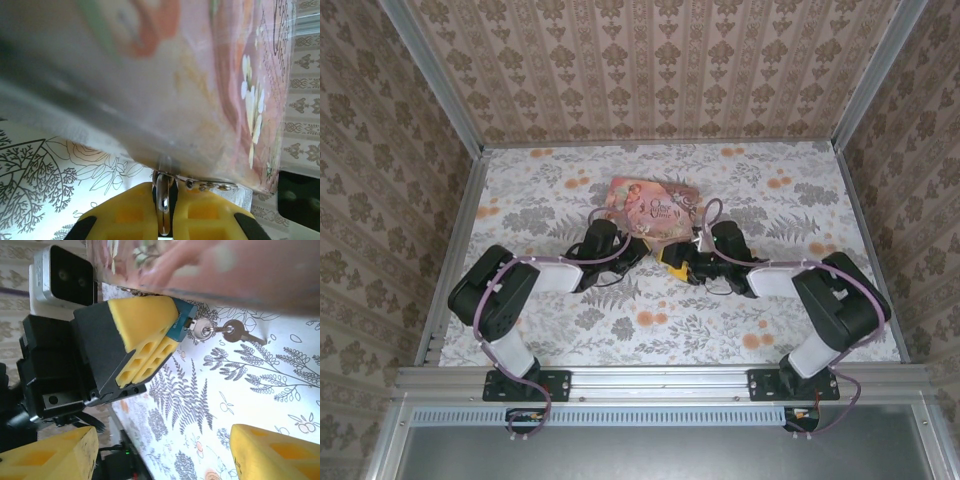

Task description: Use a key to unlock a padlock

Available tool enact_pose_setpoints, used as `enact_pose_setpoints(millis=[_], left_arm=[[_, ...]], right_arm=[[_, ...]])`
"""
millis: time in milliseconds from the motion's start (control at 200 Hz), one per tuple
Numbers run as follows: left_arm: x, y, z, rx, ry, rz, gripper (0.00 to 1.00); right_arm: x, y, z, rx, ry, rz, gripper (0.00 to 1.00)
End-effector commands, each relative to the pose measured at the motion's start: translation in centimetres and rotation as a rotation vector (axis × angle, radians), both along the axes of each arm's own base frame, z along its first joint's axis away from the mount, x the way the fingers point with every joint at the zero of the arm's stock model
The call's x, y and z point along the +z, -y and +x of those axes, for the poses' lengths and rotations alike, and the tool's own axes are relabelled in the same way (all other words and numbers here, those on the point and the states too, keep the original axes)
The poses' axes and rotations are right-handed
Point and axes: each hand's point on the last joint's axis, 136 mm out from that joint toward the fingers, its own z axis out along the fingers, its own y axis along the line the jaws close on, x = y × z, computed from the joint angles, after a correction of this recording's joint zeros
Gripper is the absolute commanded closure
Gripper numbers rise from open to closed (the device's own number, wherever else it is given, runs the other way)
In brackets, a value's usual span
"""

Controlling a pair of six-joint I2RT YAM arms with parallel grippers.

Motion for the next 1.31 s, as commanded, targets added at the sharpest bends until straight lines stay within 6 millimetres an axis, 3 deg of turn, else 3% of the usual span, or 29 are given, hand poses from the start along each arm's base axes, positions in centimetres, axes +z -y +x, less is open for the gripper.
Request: enact_pose_setpoints(millis=[0, 205, 380, 595, 930, 1300], left_arm=[[1.9, 0.9, -0.4, -0.059, -0.009, -0.044, 1.0], [2.5, 0.8, -0.7, -0.081, -0.025, -0.028, 1.0], [3.0, 0.7, -0.8, -0.087, -0.026, -0.028, 1.0], [3.3, 1.0, -0.9, -0.097, -0.036, -0.04, 1.0], [3.9, 1.2, -1.2, -0.107, -0.039, -0.052, 1.0], [3.7, 1.2, -1.4, -0.109, -0.05, -0.052, 1.0]], right_arm=[[-0.2, 1.0, -0.5, 0.066, 0.132, -0.228, 0.31], [0.2, 1.7, -0.8, 0.128, 0.405, -0.547, 0.38], [0.1, 1.1, -1.1, 0.164, 0.632, -0.757, 0.45], [-1.2, 0.7, -0.9, 0.159, 0.824, -0.981, 0.51], [-3.5, -1.2, 0.3, 0.165, 0.908, -1.101, 0.6], [-3.6, -2.3, 2.6, 0.121, 0.934, -1.151, 0.63]])
